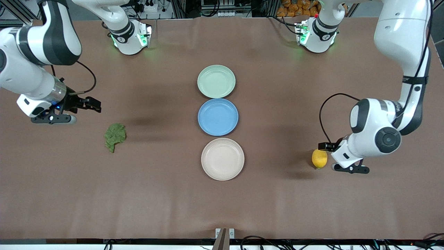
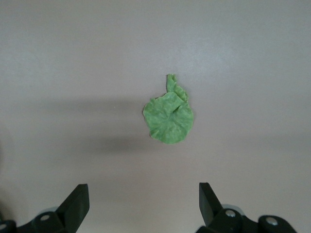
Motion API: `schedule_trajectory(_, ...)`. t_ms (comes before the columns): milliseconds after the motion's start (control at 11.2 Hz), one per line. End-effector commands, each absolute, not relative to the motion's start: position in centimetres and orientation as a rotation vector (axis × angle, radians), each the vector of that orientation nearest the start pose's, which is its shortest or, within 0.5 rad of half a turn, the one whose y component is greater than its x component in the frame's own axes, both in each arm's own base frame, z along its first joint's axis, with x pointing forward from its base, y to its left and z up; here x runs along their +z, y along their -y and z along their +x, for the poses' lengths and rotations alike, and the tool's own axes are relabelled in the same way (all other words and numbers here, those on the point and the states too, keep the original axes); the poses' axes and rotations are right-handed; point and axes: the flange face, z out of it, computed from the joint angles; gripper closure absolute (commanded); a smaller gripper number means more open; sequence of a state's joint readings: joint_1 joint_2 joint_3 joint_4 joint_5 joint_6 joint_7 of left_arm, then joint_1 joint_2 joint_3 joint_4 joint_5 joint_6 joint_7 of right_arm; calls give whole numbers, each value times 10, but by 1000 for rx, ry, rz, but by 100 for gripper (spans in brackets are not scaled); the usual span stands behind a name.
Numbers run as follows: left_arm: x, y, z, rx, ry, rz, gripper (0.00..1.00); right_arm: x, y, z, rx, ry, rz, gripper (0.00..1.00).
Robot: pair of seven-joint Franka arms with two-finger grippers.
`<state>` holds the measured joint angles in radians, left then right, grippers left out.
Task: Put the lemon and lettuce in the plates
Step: 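Lower and close the right gripper on the lettuce while the left grasps the lemon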
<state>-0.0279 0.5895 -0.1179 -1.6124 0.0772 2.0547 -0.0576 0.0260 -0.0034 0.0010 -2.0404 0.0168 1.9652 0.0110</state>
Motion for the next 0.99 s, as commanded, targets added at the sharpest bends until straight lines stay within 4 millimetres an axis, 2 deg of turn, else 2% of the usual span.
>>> schedule_trajectory(0, 236, 93, 674, 179, -240, -3102, 0, 384, -16, 537, 72, 37, -3126, 0)
schedule_trajectory(179, 226, 96, 674, 181, -240, -3103, 0, 341, -14, 533, 8, 31, -3128, 0)
schedule_trajectory(716, 188, 101, 676, 157, -252, -3119, 0, 257, -10, 548, -48, 77, -3161, 0)
schedule_trajectory(806, 188, 95, 678, 143, -230, -3131, 43, 243, -9, 549, -58, 78, -3162, 0)
schedule_trajectory(896, 188, 94, 679, 142, -234, -3131, 98, 234, -1, 551, -75, 65, -3168, 0)
